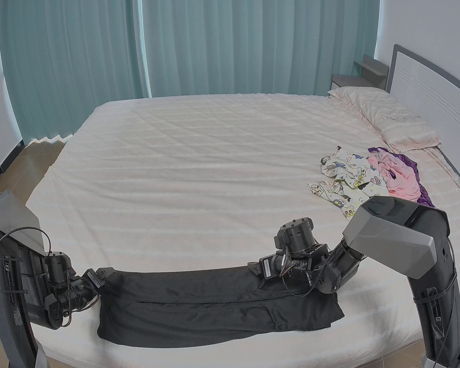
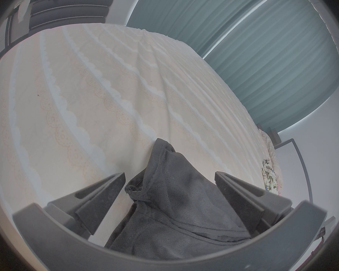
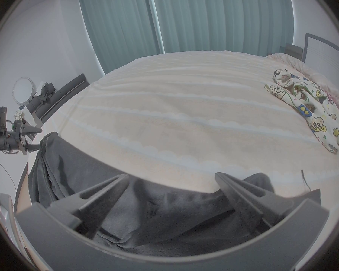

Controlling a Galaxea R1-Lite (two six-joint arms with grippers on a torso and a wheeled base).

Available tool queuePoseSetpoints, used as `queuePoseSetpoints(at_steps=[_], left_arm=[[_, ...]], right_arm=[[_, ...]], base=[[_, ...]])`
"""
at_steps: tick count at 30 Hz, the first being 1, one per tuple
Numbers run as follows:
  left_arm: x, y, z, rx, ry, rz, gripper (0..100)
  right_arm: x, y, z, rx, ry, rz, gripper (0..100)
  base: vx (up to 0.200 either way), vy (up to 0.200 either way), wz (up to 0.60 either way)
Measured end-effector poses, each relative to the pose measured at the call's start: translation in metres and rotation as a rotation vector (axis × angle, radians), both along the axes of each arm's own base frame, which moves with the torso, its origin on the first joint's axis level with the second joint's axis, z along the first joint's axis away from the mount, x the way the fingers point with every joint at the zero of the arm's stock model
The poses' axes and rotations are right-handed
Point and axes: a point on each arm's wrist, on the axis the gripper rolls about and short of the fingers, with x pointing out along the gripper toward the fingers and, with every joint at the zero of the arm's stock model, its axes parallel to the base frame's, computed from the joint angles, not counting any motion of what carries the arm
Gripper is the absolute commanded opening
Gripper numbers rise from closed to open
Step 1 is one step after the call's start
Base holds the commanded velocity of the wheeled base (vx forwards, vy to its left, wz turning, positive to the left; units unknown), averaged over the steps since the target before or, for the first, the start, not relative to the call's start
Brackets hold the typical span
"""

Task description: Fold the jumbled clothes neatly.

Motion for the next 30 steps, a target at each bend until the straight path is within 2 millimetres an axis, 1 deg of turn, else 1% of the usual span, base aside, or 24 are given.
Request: queuePoseSetpoints(at_steps=[4,9,12,18,21,25,26,30], left_arm=[[0.000,0.000,0.000,0.000,0.000,0.000,100],[0.001,0.000,0.000,0.001,-0.002,0.000,100],[0.001,0.000,0.000,0.000,-0.003,0.000,100],[0.001,0.000,0.000,0.000,-0.002,0.000,100],[0.001,0.000,0.000,0.000,-0.002,0.001,100],[0.001,0.000,0.000,-0.001,-0.002,0.001,100],[0.001,0.000,0.000,-0.001,-0.002,0.001,100],[0.001,0.000,-0.001,-0.001,-0.001,0.001,100]], right_arm=[[0.005,-0.011,0.009,0.012,-0.012,-0.030,100],[0.008,-0.035,0.026,0.046,-0.008,-0.103,100],[0.005,-0.049,0.032,0.078,0.016,-0.151,100],[-0.007,-0.072,0.030,0.141,0.110,-0.185,100],[-0.012,-0.079,0.028,0.176,0.142,-0.185,100],[-0.013,-0.084,0.025,0.213,0.126,-0.178,100],[-0.014,-0.085,0.023,0.216,0.130,-0.176,0],[-0.014,-0.090,0.016,0.223,0.155,-0.174,0]], base=[[0.000,0.000,0.00],[0.000,0.000,0.00],[0.000,0.000,0.00],[0.000,0.000,0.00],[0.000,0.000,0.00],[0.000,0.000,0.00],[0.000,0.000,0.00],[0.000,0.000,0.00]])
